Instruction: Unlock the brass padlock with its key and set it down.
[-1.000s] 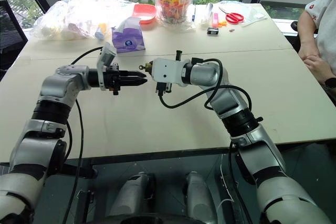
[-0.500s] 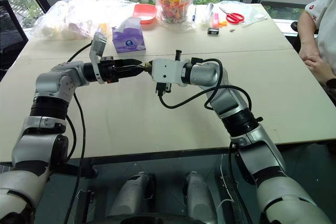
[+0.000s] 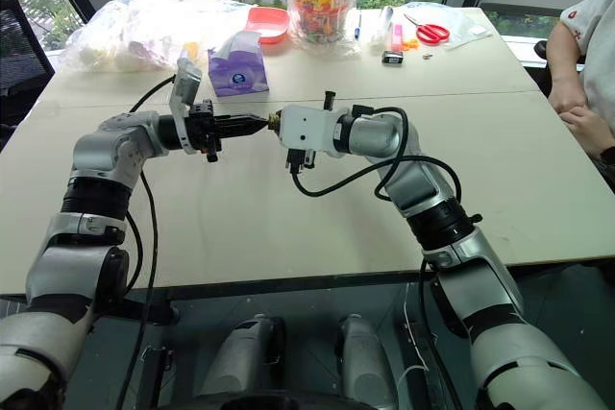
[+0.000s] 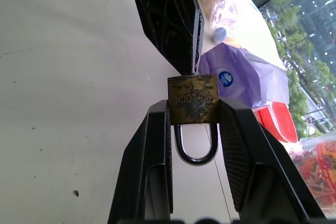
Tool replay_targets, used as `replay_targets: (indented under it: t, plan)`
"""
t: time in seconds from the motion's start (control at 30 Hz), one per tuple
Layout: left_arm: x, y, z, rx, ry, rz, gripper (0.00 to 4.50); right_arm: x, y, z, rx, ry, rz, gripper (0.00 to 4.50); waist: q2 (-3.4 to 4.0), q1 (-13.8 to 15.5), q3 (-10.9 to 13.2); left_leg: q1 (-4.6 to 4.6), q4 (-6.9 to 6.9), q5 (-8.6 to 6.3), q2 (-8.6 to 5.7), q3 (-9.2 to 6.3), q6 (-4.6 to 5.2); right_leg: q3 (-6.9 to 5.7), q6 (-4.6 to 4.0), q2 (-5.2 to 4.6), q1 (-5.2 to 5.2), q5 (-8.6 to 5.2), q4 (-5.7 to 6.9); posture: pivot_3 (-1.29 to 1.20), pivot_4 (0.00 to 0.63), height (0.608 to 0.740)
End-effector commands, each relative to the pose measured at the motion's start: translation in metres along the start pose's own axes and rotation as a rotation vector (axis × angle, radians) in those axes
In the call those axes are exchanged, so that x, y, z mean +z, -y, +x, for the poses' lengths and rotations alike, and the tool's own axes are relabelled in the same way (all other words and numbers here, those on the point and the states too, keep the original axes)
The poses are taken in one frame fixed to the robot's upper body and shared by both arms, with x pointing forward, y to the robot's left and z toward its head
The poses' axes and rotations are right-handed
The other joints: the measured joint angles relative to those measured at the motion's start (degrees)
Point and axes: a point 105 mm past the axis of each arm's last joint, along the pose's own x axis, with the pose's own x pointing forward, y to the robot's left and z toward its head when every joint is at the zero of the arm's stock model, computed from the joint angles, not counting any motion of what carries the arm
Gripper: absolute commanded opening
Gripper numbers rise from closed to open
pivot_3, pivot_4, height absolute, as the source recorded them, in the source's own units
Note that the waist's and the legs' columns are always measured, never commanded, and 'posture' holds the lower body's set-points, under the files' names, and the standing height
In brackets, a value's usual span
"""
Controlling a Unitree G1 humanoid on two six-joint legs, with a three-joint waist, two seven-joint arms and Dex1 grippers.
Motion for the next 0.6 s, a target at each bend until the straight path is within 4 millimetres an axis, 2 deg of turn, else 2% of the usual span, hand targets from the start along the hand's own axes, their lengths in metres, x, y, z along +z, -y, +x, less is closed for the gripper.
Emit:
replay_targets:
  t: [0.03, 0.13, 0.27, 0.43, 0.53, 0.6]
  plan:
    - [0.003, -0.007, 0.0, 0.066, -0.056, 0.192, 0.04, 0.02, 0.007, -0.004, -0.022, 0.073, -0.036, 0.7, 0.0, -0.01, 0.0, 0.0, 0.0, 0.0, 0.0, 0.01, 0.0, 0.0, 0.0, 0.0, 0.0, 0.0, 0.0, 0.0, 0.15, 0.74]
    - [0.006, -0.006, 0.003, 0.071, -0.064, 0.348, 0.04, 0.02, 0.005, -0.003, -0.011, 0.069, -0.029, 0.7, 0.0, -0.02, 0.0, 0.0, 0.0, 0.0, 0.0, 0.03, 0.0, 0.0, 0.0, 0.0, -0.01, 0.0, 0.0, 0.0, 0.15, 0.74]
    - [0.007, -0.002, 0.006, 0.049, -0.052, 0.391, 0.04, 0.019, 0.005, -0.003, -0.008, 0.067, -0.027, 0.7, 0.0, -0.02, 0.0, 0.0, 0.0, 0.0, 0.01, 0.04, 0.0, 0.0, 0.0, 0.0, -0.01, 0.0, 0.0, 0.0, 0.15, 0.74]
    - [0.013, -0.008, 0.0, 0.06, -0.015, 0.092, 0.04, 0.019, 0.006, -0.002, -0.011, 0.064, -0.034, 0.7, 0.0, -0.01, 0.0, -0.01, 0.01, 0.0, 0.0, 0.04, 0.0, -0.01, 0.0, 0.0, 0.0, 0.0, 0.01, 0.0, 0.15, 0.74]
    - [0.021, -0.008, -0.007, 0.04, 0.032, -0.006, 0.94, 0.019, 0.007, -0.002, -0.019, 0.06, -0.037, 0.7, 0.0, -0.2, 0.0, 0.0, 0.01, 0.0, 0.0, 0.02, 0.01, -0.01, 0.01, 0.02, -0.01, 0.0, 0.01, 0.0, 0.15, 0.74]
    - [0.022, -0.009, -0.009, 0.042, 0.043, -0.043, 1.77, 0.018, 0.008, -0.002, -0.022, 0.06, -0.038, 0.7, 0.0, -0.19, 0.0, 0.0, 0.0, 0.0, 0.0, 0.01, 0.01, -0.01, 0.01, 0.04, -0.02, 0.0, 0.02, 0.0, 0.15, 0.74]
